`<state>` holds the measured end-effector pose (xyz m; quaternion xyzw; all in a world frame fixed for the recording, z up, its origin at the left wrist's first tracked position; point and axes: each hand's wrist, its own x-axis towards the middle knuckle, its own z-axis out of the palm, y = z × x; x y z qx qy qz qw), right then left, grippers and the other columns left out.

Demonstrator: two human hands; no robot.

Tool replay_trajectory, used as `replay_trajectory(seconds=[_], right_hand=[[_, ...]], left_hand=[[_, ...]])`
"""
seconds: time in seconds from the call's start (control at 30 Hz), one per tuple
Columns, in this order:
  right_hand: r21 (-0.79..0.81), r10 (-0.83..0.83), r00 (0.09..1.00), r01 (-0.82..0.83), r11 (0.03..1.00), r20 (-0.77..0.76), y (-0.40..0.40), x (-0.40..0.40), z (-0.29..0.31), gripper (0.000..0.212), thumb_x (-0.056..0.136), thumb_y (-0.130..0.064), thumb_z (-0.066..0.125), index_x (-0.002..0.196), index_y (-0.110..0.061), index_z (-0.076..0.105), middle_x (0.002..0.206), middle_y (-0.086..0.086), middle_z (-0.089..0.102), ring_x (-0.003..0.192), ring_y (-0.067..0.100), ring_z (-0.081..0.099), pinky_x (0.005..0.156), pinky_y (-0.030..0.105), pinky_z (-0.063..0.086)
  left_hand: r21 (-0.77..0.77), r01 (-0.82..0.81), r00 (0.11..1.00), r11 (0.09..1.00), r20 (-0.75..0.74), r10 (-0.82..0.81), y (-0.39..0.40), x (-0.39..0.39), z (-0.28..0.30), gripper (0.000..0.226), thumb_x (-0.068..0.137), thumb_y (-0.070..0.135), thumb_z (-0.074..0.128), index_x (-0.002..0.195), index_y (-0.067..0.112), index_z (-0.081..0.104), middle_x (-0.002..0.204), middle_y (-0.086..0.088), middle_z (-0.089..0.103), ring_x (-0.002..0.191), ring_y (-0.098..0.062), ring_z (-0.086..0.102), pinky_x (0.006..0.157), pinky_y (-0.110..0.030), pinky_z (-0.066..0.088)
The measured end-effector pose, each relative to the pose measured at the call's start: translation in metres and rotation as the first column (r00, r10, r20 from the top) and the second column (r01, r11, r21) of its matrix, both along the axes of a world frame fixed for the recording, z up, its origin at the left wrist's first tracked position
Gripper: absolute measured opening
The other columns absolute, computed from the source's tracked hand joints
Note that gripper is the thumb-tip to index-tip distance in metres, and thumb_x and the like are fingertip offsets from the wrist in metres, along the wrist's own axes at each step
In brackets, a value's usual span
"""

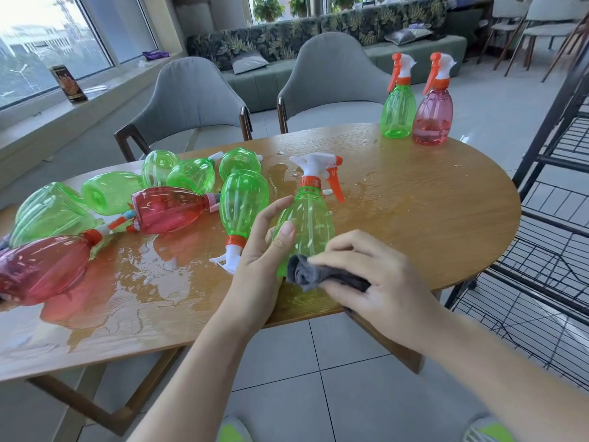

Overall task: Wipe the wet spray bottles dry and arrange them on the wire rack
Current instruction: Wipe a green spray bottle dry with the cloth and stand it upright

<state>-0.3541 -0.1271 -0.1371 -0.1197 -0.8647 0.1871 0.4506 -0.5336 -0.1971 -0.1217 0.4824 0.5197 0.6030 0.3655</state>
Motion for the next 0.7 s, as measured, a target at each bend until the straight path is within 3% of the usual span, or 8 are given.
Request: replay_trajectory(seconds=[0.13, 0.27, 0.33, 0.4, 0.5, 0.53, 0.6, 0.7], right_hand=[[0.159, -0.016, 0.999, 0.008, 0.987, 0.046, -0.002, 0.002, -0.004, 0.022, 0.096, -0.015, 0.067, 0.113, -0.004, 0.076, 0.104, 0.009, 0.064, 0.095, 0.014, 0.059, 0.090, 0.014, 0.045], [0.129, -0.053, 0.998, 0.056, 0.990, -0.027, 0.007, 0.000, 0.005, 0.025, 0.098, -0.019, 0.068, 0.116, -0.003, 0.075, 0.104, 0.009, 0.066, 0.095, 0.016, 0.062, 0.089, 0.017, 0.048], [0.072, -0.104, 0.991, 0.110, 0.991, -0.088, 0.014, -0.001, 0.013, 0.026, 0.096, -0.019, 0.072, 0.118, -0.005, 0.074, 0.106, 0.006, 0.068, 0.098, 0.012, 0.064, 0.089, 0.016, 0.048], [-0.033, -0.166, 0.975, 0.163, 0.986, -0.146, 0.022, -0.002, 0.021, 0.028, 0.094, -0.020, 0.074, 0.120, -0.009, 0.073, 0.110, 0.002, 0.071, 0.102, 0.009, 0.065, 0.088, 0.020, 0.052], [-0.180, -0.249, 0.945, 0.212, 0.960, -0.213, 0.032, -0.005, 0.025, 0.024, 0.095, -0.020, 0.074, 0.119, -0.014, 0.073, 0.107, -0.002, 0.072, 0.101, 0.010, 0.068, 0.084, 0.031, 0.056], [-0.209, -0.265, 0.939, 0.220, 0.953, -0.219, 0.034, -0.007, 0.024, 0.023, 0.096, -0.019, 0.074, 0.118, -0.015, 0.073, 0.106, -0.003, 0.072, 0.100, 0.011, 0.068, 0.084, 0.032, 0.057], [-0.253, -0.268, 0.941, 0.213, 0.944, -0.205, 0.034, -0.008, 0.020, 0.022, 0.097, -0.020, 0.072, 0.118, -0.014, 0.074, 0.106, -0.003, 0.071, 0.101, 0.012, 0.068, 0.084, 0.032, 0.057], [-0.259, -0.210, 0.964, 0.164, 0.952, -0.161, 0.027, -0.007, 0.013, 0.025, 0.096, -0.022, 0.070, 0.119, -0.012, 0.074, 0.110, -0.004, 0.071, 0.106, 0.010, 0.067, 0.086, 0.029, 0.056]], left_hand=[[-0.004, -0.019, 0.999, 1.000, -0.048, 0.019, -0.002, 0.001, 0.003, 0.034, 0.105, 0.046, 0.061, 0.139, 0.046, 0.061, 0.126, 0.013, 0.072, 0.125, 0.001, 0.063, 0.115, -0.035, 0.045], [0.004, 0.037, 0.997, 0.999, 0.071, -0.037, -0.005, -0.004, 0.001, 0.042, 0.098, 0.046, 0.068, 0.140, 0.043, 0.064, 0.135, 0.001, 0.069, 0.141, -0.032, 0.057, 0.122, -0.063, 0.038], [0.010, 0.069, 0.995, 0.998, 0.073, -0.069, -0.008, -0.007, 0.001, 0.049, 0.093, 0.049, 0.070, 0.142, 0.042, 0.063, 0.147, -0.006, 0.062, 0.148, -0.036, 0.048, 0.124, -0.067, 0.032], [-0.002, 0.070, 0.997, 0.998, 0.020, -0.070, -0.010, -0.010, -0.001, 0.048, 0.093, 0.051, 0.069, 0.141, 0.048, 0.063, 0.152, 0.011, 0.059, 0.156, -0.021, 0.039, 0.126, -0.060, 0.033], [0.005, 0.075, 0.995, 0.997, -0.059, -0.075, -0.012, -0.013, -0.001, 0.037, 0.101, 0.042, 0.068, 0.135, 0.057, 0.063, 0.146, 0.033, 0.057, 0.150, 0.010, 0.035, 0.115, -0.027, 0.040], [0.009, 0.075, 0.994, 0.997, -0.079, -0.074, -0.013, -0.012, 0.000, 0.037, 0.103, 0.040, 0.066, 0.136, 0.056, 0.062, 0.148, 0.032, 0.057, 0.149, 0.012, 0.035, 0.112, -0.022, 0.039], [0.023, 0.060, 0.991, 0.998, -0.122, -0.056, -0.013, -0.012, 0.001, 0.039, 0.106, 0.035, 0.060, 0.142, 0.051, 0.061, 0.151, 0.026, 0.057, 0.152, 0.004, 0.037, 0.116, -0.027, 0.038], [0.063, -0.005, 0.966, 0.998, -0.256, 0.021, -0.011, -0.011, 0.003, 0.037, 0.114, 0.021, 0.046, 0.143, 0.039, 0.061, 0.146, 0.032, 0.059, 0.147, 0.006, 0.042, 0.121, -0.026, 0.033]])
